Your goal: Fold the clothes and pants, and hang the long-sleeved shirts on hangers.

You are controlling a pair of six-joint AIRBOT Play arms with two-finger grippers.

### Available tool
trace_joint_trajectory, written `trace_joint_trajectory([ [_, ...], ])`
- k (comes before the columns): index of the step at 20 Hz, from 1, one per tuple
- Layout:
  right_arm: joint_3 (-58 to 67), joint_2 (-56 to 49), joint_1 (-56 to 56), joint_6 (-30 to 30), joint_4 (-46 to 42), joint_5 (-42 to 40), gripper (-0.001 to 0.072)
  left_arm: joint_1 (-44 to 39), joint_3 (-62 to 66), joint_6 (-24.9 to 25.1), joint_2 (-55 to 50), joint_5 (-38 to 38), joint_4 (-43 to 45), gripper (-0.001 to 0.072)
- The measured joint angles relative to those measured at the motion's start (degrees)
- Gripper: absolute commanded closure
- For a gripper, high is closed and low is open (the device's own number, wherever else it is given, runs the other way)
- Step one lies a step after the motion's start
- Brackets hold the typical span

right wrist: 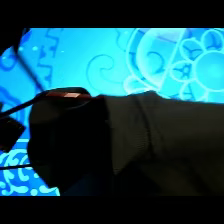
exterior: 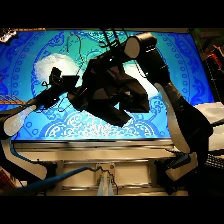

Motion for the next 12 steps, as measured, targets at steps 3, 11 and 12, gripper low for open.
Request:
trace_joint_trajectory([
  [3, 0.0, 0.0, 2.51, 0.0, 0.31, -0.11, 0.0691, 0.35, 1.57, -0.37, -0.02, 0.0, -2.12, 0.0698],
  [11, 0.02, 0.0, 7.69, 0.0, 0.55, -0.26, 0.0691, 2.12, 2.47, -1.03, -0.02, 0.0, -3.72, 0.0698],
  [12, 0.0, 0.0, 8.02, 0.0, 0.5, -0.17, 0.069, 2.84, 2.49, -1.14, -0.02, 0.0, -3.87, 0.0698],
])
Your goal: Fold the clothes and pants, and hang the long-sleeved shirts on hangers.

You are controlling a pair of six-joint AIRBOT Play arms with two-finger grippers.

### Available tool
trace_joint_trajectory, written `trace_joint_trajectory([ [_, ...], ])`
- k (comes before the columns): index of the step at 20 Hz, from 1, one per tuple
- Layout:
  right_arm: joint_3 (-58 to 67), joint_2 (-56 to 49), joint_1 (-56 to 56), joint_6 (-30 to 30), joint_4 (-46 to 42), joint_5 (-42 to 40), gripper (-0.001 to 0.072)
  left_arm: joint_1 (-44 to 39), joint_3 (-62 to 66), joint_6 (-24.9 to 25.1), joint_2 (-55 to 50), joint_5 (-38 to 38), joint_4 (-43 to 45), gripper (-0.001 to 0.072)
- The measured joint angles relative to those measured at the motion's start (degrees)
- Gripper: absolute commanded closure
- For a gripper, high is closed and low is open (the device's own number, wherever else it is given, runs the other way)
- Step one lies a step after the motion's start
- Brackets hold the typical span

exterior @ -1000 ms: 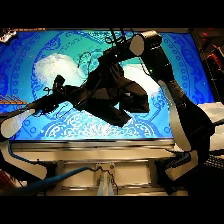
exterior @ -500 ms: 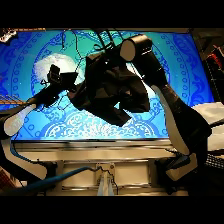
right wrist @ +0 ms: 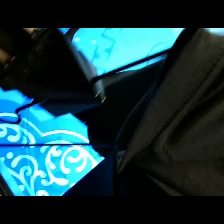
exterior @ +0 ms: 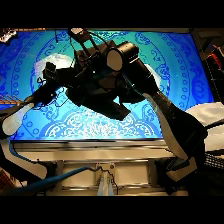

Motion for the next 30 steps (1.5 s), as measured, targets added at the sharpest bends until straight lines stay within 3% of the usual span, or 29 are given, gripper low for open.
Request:
trace_joint_trajectory([
  [5, 0.02, 0.0, -0.15, 0.0, -4.11, -3.63, 0.0691, 4.66, 0.0, 0.0, 1.75, 0.0, -0.13, 0.0697],
  [10, 0.0, 0.02, -3.23, 0.37, -6.86, -18.12, 0.0691, 6.19, 0.0, 0.02, 6.16, -0.02, 3.67, 0.0697],
  [14, 0.0, 0.42, -6.78, 0.57, -7.67, -24.85, 0.0691, 6.69, 0.02, -0.96, 9.97, -0.04, 5.55, 0.0698],
  [22, 0.0, 4.02, -10.47, 0.09, -8.37, -28.28, 0.0692, 7.08, 0.0, -3.74, 18.75, -0.04, 12.74, 0.0697],
  [30, 0.0, 6.78, -10.6, -0.04, -9.16, -28.09, 0.0692, -0.52, -0.04, -3.89, 21.38, -0.04, 9.31, 0.0697],
])
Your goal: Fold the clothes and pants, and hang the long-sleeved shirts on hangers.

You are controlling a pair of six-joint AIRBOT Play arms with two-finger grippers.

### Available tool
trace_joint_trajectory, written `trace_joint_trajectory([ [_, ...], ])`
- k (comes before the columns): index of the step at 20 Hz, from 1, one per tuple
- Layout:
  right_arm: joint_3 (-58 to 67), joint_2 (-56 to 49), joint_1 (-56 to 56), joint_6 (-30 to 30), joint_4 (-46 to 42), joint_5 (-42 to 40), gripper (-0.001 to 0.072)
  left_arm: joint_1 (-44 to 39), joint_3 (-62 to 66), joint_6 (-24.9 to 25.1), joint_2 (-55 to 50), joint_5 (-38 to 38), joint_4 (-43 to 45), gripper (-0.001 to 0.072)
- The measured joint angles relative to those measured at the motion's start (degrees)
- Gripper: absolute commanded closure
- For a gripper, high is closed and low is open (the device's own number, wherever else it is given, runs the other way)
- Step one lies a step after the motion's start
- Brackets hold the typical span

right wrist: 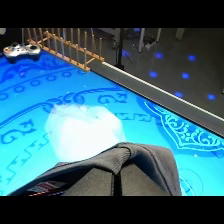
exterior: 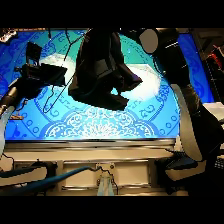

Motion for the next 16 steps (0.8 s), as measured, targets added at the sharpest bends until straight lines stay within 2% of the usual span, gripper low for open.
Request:
trace_joint_trajectory([
  [7, 0.02, 2.58, 3.58, -0.44, 0.42, 5.99, 0.0692, -2.58, 0.0, 0.39, -5.11, 0.02, -6.56, 0.0697],
  [16, -0.09, 3.13, 10.86, -4.46, 0.66, 13.66, 0.0692, -2.95, 0.0, 0.44, -9.75, 0.04, -8.15, 0.0697],
])
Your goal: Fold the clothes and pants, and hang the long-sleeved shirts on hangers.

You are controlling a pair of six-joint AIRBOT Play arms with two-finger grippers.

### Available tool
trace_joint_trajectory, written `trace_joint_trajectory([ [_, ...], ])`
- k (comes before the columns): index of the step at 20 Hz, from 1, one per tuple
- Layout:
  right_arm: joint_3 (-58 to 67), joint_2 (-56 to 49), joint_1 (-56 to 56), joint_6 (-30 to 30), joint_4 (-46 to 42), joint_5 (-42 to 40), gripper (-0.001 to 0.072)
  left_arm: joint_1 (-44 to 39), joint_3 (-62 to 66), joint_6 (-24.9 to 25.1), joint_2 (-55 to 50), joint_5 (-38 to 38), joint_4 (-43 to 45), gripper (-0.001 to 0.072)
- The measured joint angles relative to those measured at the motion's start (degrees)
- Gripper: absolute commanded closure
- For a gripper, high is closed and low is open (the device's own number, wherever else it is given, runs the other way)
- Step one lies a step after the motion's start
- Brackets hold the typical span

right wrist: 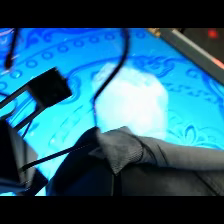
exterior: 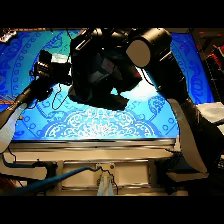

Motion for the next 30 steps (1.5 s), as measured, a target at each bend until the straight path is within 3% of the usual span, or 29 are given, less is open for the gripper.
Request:
trace_joint_trajectory([
  [8, -1.44, 0.0, 1.36, -0.55, -0.02, 4.2, 0.0692, 0.44, 0.0, 0.02, -0.07, 0.0, 0.61, 0.0697],
  [16, -1.68, -0.5, -0.28, -1.53, -2.16, 3.19, 0.0691, 0.96, 0.0, 1.44, 0.5, 0.0, 8.48, 0.0697],
  [23, -2.73, -1.68, -0.48, -1.68, -1.27, 7.78, 0.0691, 2.69, -0.04, 2.16, 0.55, 0.17, 12.94, 0.0697],
  [26, -3.26, -2.1, -0.44, -2.78, -0.44, 11.89, 0.0691, 3.32, 0.02, 3.56, 0.61, -0.17, 10.25, 0.0697],
  [30, -3.37, -2.08, -0.5, -3.39, -0.44, 11.28, 0.0691, 3.65, -0.02, 4.79, 0.15, -0.04, 11.65, 0.0697],
])
